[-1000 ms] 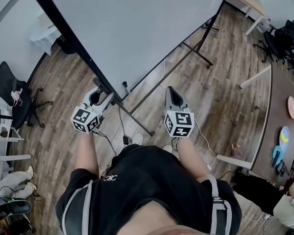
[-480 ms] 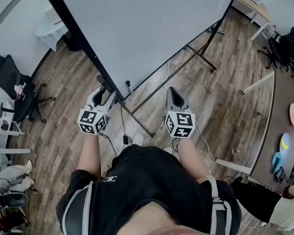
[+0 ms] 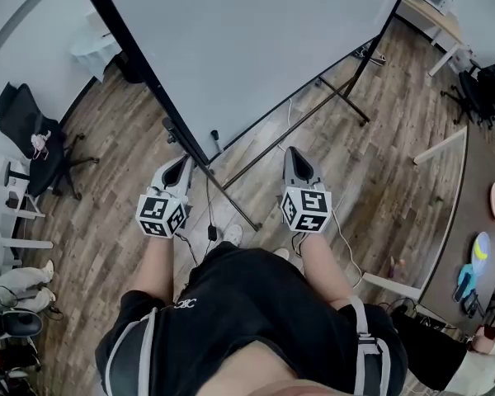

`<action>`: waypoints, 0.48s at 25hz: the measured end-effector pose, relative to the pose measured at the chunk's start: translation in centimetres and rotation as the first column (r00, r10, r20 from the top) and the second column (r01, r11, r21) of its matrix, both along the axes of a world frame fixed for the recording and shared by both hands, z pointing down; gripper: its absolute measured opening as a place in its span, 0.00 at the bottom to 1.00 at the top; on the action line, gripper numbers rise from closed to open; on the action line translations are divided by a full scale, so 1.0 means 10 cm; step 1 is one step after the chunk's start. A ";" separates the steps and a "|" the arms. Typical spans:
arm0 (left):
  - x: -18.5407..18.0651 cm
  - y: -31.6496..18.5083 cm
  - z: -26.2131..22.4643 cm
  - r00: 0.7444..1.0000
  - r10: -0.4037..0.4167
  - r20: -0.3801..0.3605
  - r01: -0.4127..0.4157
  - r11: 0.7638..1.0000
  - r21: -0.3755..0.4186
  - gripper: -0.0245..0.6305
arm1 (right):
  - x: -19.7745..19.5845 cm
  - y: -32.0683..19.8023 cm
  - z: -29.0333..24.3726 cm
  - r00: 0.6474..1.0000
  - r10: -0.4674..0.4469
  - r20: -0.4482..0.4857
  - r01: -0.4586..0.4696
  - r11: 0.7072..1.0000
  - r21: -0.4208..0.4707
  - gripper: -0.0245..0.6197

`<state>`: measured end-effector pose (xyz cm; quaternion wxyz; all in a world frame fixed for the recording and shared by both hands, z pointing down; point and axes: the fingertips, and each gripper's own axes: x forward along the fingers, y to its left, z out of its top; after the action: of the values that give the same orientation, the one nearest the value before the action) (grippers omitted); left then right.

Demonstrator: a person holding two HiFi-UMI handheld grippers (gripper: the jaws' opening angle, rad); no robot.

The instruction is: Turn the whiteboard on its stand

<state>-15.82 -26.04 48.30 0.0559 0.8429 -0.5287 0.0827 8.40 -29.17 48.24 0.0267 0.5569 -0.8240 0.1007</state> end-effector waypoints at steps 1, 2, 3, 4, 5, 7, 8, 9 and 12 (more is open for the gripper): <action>0.07 0.02 -0.03 1.000 0.011 -0.008 -0.011 1.000 0.005 0.05 | 0.01 0.02 -0.02 1.000 -0.001 0.003 0.001 1.000 0.006 0.05; 0.14 0.04 -0.08 1.000 0.019 -0.018 -0.019 1.000 0.012 0.05 | 0.03 0.04 -0.04 1.000 0.001 0.007 -0.001 1.000 0.014 0.05; 0.22 0.04 -0.13 0.999 0.026 -0.033 -0.025 0.999 0.020 0.05 | 0.05 0.06 -0.06 1.000 0.005 0.011 -0.005 1.000 0.022 0.05; 0.30 0.03 -0.18 0.998 0.032 -0.051 -0.031 0.999 0.029 0.05 | 0.08 0.08 -0.08 1.000 0.012 0.014 -0.013 0.999 0.031 0.05; 0.39 0.01 -0.24 0.997 0.040 -0.065 -0.037 0.998 0.040 0.05 | 0.11 0.10 -0.11 1.000 0.022 0.015 -0.022 0.999 0.041 0.05; 0.60 -0.06 -0.36 0.995 0.059 -0.076 -0.054 0.996 0.068 0.05 | 0.21 0.14 -0.16 0.999 0.046 0.011 -0.047 0.997 0.068 0.05; 0.72 -0.10 -0.41 0.995 0.071 -0.076 -0.065 0.995 0.082 0.05 | 0.27 0.17 -0.19 0.998 0.062 0.007 -0.062 0.994 0.085 0.05; 0.86 -0.15 -0.45 0.994 0.085 -0.075 -0.078 0.993 0.093 0.05 | 0.33 0.21 -0.22 0.997 0.079 0.004 -0.079 0.991 0.104 0.05; 1.26 -0.24 -0.51 0.989 0.129 -0.072 -0.120 0.986 0.115 0.05 | 0.53 0.30 -0.30 0.990 0.140 0.002 -0.139 0.979 0.149 0.05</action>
<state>-3.19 -28.46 43.24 0.0249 0.8788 -0.4760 0.0232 13.68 -26.21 45.22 -0.0185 0.6141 -0.7881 0.0381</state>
